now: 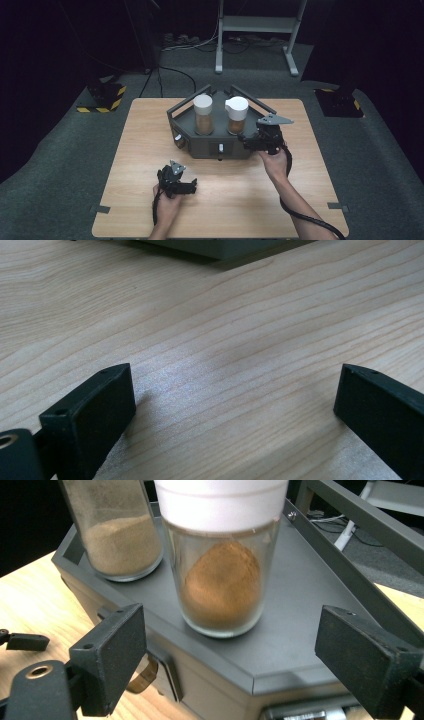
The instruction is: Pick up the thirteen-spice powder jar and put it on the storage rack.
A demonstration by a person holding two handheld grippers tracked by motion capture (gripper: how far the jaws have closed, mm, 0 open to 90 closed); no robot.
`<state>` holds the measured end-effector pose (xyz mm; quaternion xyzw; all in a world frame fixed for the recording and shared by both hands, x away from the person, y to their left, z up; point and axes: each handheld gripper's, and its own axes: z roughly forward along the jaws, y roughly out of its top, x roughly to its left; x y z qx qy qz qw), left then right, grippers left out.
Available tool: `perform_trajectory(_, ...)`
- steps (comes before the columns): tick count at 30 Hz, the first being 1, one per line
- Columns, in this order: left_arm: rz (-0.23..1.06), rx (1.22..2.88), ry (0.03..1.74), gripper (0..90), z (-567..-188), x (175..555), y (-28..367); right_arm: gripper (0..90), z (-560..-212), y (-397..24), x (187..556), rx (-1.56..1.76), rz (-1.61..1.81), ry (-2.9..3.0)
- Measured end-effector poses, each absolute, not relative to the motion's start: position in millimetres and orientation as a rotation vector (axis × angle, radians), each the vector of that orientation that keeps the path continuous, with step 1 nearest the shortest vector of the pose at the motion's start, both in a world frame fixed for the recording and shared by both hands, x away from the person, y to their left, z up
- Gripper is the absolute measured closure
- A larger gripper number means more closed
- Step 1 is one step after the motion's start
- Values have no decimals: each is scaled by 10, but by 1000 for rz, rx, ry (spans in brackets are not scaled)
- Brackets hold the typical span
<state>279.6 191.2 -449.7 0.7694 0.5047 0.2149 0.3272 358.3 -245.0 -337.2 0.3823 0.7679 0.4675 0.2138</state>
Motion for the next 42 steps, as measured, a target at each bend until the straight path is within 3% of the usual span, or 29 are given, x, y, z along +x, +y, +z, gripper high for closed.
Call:
perform_trajectory(23,564,2015,1322,31,-4497,2796,1911,127,-3730,-2751,3192,1129,1252,2119)
perform_trajectory(42,564,2016,1321,31,-4497,2797,1911,128,-4026,-2850,3124,1229,1225,2130)
